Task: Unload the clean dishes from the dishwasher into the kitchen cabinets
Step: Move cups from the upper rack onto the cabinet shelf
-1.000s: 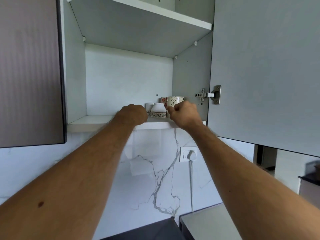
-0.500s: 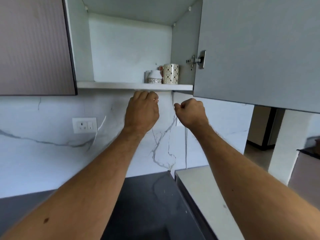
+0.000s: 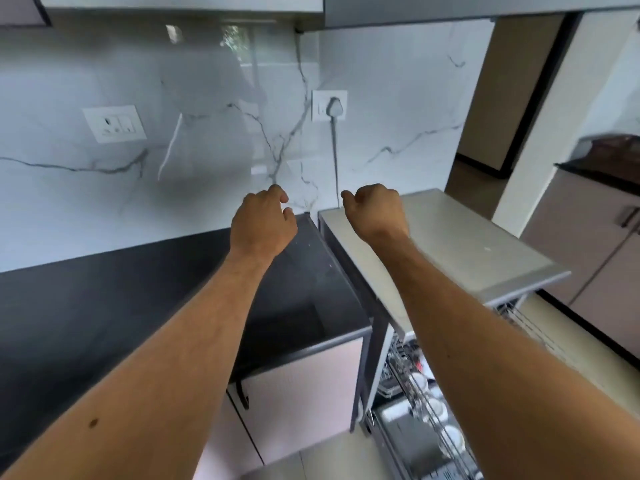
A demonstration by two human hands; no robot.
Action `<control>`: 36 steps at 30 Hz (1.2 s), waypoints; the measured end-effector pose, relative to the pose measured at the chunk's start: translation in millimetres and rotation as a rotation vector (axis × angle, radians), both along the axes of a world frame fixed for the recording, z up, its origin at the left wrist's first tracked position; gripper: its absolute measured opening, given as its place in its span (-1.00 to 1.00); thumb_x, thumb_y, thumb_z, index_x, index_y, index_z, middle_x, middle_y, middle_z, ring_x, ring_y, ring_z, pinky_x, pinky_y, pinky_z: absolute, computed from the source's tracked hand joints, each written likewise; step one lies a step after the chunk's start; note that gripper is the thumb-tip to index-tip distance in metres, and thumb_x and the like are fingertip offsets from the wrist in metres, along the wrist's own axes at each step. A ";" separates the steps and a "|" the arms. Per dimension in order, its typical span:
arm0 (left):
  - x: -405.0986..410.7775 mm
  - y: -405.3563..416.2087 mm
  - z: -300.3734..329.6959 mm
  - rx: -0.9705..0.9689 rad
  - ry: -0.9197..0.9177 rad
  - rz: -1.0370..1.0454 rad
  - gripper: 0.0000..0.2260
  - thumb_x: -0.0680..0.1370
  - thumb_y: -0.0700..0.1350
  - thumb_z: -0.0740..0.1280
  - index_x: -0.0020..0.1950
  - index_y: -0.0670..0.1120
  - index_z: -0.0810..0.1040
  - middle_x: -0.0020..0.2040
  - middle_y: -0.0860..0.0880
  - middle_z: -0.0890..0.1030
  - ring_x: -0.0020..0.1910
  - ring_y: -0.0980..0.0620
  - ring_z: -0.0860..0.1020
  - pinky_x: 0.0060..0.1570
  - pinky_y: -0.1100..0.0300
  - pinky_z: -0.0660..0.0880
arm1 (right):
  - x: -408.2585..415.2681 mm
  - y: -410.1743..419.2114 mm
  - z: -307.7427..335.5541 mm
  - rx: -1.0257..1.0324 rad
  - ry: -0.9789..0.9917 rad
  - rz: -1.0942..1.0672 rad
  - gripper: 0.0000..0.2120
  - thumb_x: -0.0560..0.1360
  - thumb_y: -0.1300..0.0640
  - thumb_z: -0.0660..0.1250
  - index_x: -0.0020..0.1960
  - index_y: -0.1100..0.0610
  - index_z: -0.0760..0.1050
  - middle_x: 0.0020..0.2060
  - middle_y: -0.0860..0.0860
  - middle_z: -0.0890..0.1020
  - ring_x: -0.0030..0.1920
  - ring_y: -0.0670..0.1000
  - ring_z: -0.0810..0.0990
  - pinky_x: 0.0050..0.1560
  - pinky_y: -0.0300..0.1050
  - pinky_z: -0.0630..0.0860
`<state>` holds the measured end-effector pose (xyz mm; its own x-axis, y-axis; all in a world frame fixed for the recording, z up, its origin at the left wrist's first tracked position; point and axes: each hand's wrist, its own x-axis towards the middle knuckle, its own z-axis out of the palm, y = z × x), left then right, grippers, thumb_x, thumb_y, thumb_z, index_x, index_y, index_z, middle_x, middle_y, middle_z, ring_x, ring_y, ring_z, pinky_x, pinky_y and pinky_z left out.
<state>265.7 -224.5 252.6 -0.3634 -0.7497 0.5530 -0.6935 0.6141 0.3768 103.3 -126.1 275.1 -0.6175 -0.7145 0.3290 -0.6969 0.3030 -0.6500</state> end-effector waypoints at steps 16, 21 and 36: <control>8.5 128.6 -150.9 0.368 -0.003 -0.457 -0.68 0.58 -0.03 0.28 0.29 -0.12 0.41 -0.10 -0.09 0.62 0.00 -0.16 0.53 0.00 -0.05 0.53 | 31.5 193.0 -154.1 0.255 -0.260 -0.418 -0.64 0.60 -0.07 0.29 -0.30 0.07 0.56 -0.45 -0.03 0.60 -0.47 -0.07 0.53 -0.30 -0.14 0.58; 6.5 167.0 -187.7 0.428 -0.075 -0.591 -0.68 0.58 0.00 0.31 0.28 -0.09 0.44 -0.07 -0.12 0.65 0.02 -0.19 0.58 -0.04 -0.05 0.54 | 49.5 244.4 -174.9 0.314 -0.254 -0.534 -0.61 0.59 -0.09 0.29 -0.34 0.09 0.49 -0.44 0.01 0.58 -0.45 -0.01 0.52 -0.35 -0.09 0.58; -64.1 256.4 -231.9 0.515 -0.258 -0.807 -0.62 0.54 -0.13 0.35 0.35 -0.09 0.41 0.12 -0.07 0.60 0.12 -0.04 0.56 0.12 0.06 0.53 | -4.7 363.1 -211.3 0.307 -0.330 -0.691 -0.51 0.60 -0.07 0.30 -0.45 0.07 0.31 -0.55 -0.10 0.41 -0.54 -0.10 0.33 -0.49 -0.22 0.26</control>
